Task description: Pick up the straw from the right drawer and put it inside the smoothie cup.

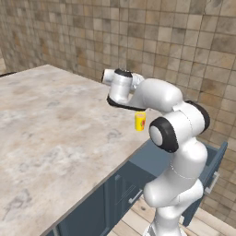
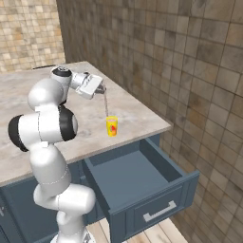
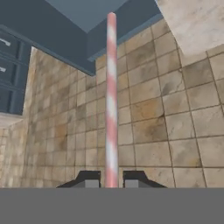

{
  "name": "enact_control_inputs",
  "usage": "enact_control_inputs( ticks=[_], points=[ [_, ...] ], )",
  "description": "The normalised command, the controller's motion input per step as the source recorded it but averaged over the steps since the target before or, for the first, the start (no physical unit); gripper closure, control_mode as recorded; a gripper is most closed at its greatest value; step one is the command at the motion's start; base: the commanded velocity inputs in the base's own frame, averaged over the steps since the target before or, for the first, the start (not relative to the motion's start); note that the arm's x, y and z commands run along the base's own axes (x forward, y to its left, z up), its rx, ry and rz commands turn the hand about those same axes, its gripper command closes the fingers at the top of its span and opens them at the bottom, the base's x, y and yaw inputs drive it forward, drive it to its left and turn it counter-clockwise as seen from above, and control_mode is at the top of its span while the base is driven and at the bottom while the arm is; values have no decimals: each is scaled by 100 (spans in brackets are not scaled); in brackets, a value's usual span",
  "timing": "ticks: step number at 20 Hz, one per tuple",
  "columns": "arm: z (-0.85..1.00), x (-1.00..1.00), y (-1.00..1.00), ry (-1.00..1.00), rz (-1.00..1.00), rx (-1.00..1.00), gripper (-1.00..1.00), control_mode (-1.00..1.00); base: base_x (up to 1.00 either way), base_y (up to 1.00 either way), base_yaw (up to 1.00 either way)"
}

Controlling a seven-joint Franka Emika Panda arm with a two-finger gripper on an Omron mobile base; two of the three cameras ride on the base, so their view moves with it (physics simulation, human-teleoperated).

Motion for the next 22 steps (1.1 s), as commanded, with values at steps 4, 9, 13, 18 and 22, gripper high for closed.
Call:
enact_control_inputs(
  ticks=[4, 9, 13, 18, 22],
  points=[
    [-1, 18, 4, 0, 18, 0, 100, -100, 0, 0, 0],
    [-2, 22, 6, 0, 17, -1, 100, -100, 0, 0, 0],
    [-27, 22, 6, 1, 17, -1, 100, -100, 0, 0, 0],
    [-38, 24, 1, 2, 16, -1, 100, -100, 0, 0, 0],
    [-33, 29, 0, 3, 14, -1, 100, -100, 0, 0, 0]
  ],
)
